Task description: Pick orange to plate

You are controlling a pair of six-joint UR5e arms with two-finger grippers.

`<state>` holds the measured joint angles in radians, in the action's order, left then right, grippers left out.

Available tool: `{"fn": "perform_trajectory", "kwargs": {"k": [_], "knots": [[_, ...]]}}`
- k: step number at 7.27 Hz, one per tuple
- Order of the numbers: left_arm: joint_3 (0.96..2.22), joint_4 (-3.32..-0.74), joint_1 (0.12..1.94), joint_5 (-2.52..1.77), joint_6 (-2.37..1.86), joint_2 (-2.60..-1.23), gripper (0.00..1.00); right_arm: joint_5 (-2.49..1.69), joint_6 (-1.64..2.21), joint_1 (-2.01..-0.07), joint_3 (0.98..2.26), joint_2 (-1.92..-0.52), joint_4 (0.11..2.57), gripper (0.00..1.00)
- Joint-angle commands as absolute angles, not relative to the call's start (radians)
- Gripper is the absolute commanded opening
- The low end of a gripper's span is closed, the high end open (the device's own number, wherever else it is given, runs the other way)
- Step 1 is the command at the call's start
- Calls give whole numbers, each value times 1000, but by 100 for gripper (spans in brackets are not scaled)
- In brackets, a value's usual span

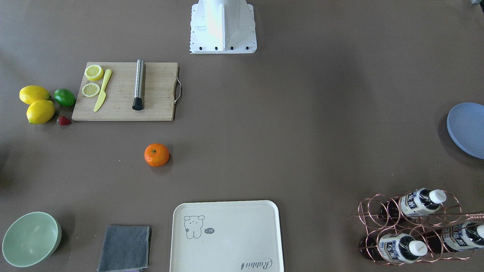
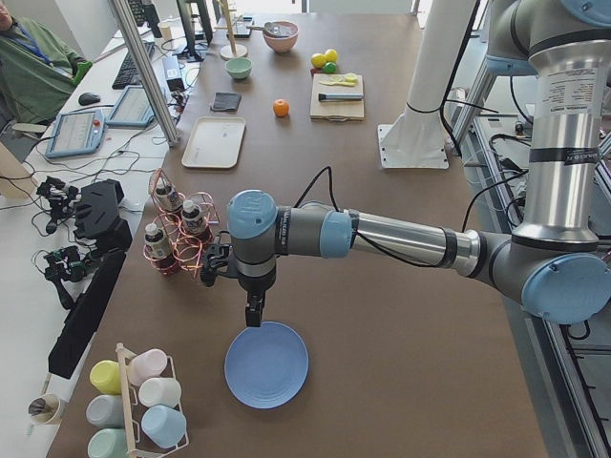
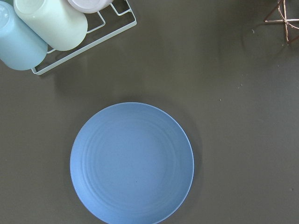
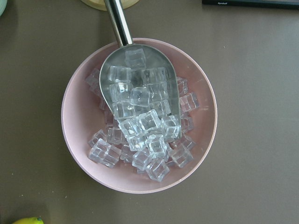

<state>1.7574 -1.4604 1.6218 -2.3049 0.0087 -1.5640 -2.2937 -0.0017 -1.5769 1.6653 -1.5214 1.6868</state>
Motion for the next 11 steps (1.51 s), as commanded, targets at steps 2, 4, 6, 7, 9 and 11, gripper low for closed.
{"fn": "perform_trajectory", "kwargs": {"k": [2,4,6,7,9,11], "knots": [[1756,-1460,1618,-2304,8,-1565,98,-2292,3,-1577,1667,-1523,1686,100],[1747,-1460,1615,-2304,8,-1565,98,-2292,5,-1575,1667,-1519,1686,100],[1743,-1459,1615,-2303,6,-1577,98,-2293,2,-1574,1670,-1522,1683,100],[1743,-1459,1615,-2303,6,-1577,98,-2295,0,-1574,1671,-1522,1683,100],[1738,-1457,1615,-2303,6,-1577,98,-2296,-5,-1574,1671,-1514,1686,100],[1733,-1457,1614,-2304,6,-1578,98,-2296,3,-1574,1671,-1513,1683,100]]}}
